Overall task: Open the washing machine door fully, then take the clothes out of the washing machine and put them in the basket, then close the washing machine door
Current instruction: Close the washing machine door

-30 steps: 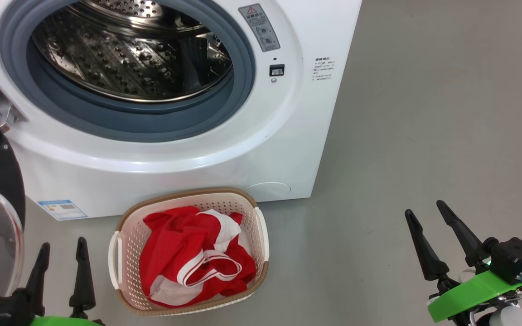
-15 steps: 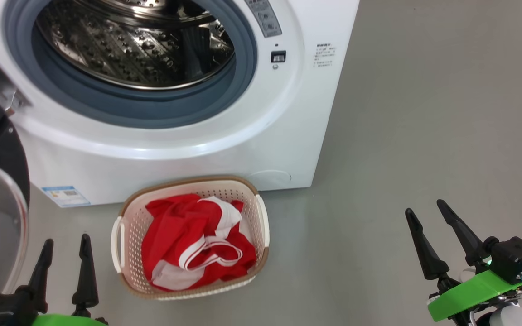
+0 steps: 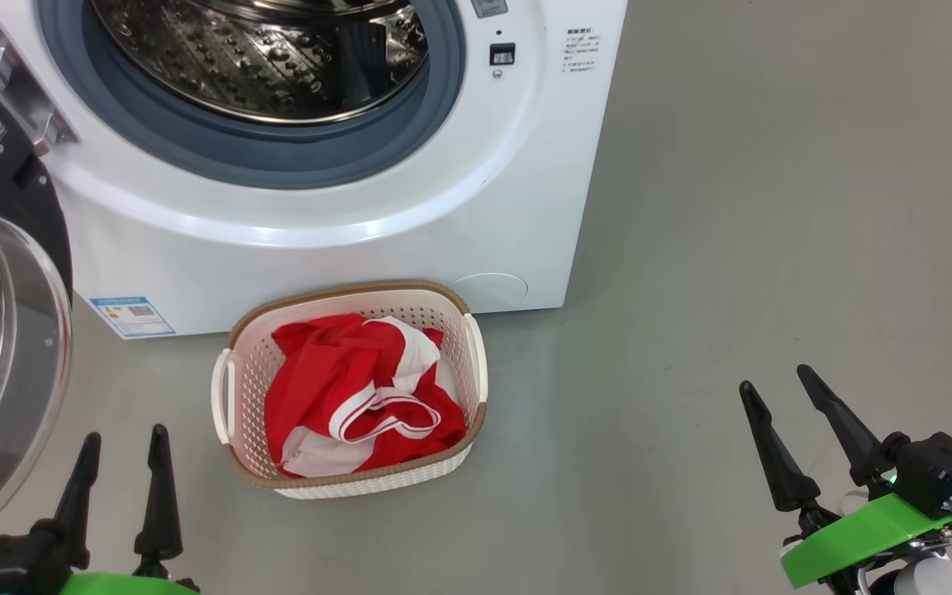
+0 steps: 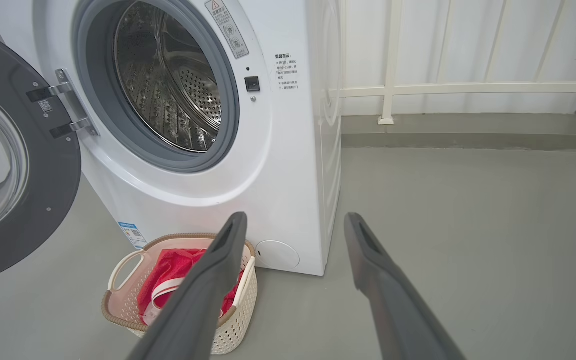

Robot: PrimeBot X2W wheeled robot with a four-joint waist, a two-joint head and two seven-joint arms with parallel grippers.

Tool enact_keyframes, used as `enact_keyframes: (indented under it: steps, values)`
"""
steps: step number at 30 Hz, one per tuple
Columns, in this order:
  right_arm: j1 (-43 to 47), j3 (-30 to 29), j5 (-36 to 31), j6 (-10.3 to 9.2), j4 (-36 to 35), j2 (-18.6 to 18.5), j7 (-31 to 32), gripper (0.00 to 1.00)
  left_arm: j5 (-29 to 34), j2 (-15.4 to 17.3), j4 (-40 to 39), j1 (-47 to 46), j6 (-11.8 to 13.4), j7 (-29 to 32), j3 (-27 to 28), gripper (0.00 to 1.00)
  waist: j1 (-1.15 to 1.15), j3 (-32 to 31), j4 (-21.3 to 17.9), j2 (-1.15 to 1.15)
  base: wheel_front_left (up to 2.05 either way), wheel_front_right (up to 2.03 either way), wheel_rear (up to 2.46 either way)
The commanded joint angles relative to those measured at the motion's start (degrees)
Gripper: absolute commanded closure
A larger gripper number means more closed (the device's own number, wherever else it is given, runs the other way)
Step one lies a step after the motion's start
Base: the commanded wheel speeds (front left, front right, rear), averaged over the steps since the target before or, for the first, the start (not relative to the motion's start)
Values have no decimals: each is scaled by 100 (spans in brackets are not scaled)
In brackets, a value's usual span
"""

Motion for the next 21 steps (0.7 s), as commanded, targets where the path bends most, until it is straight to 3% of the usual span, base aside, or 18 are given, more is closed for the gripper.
enact_keyframes:
  steps: [1,12,21]
  values:
    - [-17,128,-1,9,-136,-109,-27,0,-22,111,-151,-46,-18,-71,165,0,0,-7,5,0,0,0,0]
    - [-26,168,2,9,-133,-127,-27,0,-41,83,-90,-57,-18,-71,165,0,0,-21,98,0,0,0,0]
    - [-210,421,3,9,-104,-213,-27,0,-220,-4,52,-81,-18,-71,195,0,0,33,566,0,0,0,0]
